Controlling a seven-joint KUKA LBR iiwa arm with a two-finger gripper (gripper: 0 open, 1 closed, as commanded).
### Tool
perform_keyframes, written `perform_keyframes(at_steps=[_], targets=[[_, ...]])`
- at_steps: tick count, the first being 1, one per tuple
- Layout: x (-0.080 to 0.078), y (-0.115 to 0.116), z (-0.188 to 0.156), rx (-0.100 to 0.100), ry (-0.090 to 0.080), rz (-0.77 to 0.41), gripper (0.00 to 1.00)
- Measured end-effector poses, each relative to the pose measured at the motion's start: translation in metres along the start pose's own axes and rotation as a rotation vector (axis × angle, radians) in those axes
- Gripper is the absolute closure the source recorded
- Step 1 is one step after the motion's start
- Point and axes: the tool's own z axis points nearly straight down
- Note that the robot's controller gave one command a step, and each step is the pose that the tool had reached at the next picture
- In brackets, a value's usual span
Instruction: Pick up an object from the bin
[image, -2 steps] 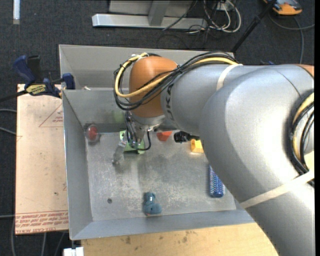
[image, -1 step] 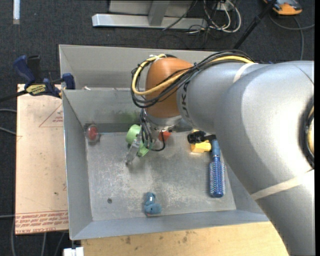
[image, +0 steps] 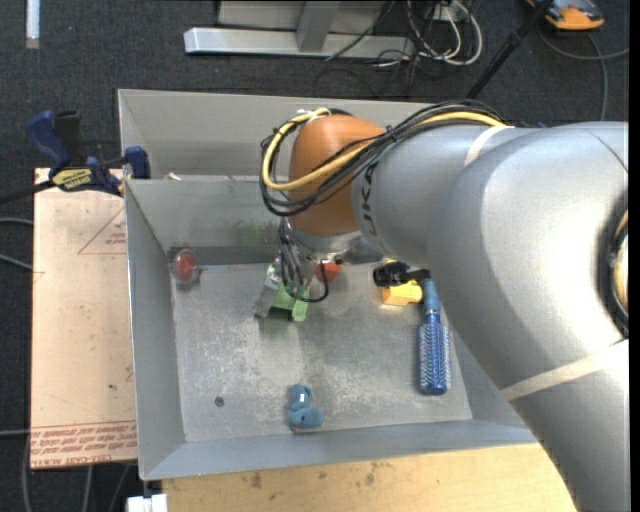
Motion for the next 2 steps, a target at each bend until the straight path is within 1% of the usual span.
perform_keyframes(at_steps=[1, 2], targets=[[0.007, -0.010, -0.191, -0.006, -0.007, -0.045, 1.00], [0.005, -0.074, -0.187, 0.002, 0.001, -0.620, 1.00]])
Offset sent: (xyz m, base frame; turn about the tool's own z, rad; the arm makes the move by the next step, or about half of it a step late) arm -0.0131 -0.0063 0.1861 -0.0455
